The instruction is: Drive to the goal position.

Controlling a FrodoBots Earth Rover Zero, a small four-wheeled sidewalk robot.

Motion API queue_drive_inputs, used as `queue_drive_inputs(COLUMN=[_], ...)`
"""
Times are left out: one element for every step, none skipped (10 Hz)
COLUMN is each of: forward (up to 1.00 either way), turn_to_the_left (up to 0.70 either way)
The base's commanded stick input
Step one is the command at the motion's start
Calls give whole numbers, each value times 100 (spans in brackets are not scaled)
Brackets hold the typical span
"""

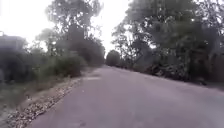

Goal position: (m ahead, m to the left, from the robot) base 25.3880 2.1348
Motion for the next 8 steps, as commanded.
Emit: queue_drive_inputs(forward=[85, 85, 85, 85, 85, 85, 85, 85], turn_to_the_left=[0, 0, 0, 0, 0, 0, 0, 0])
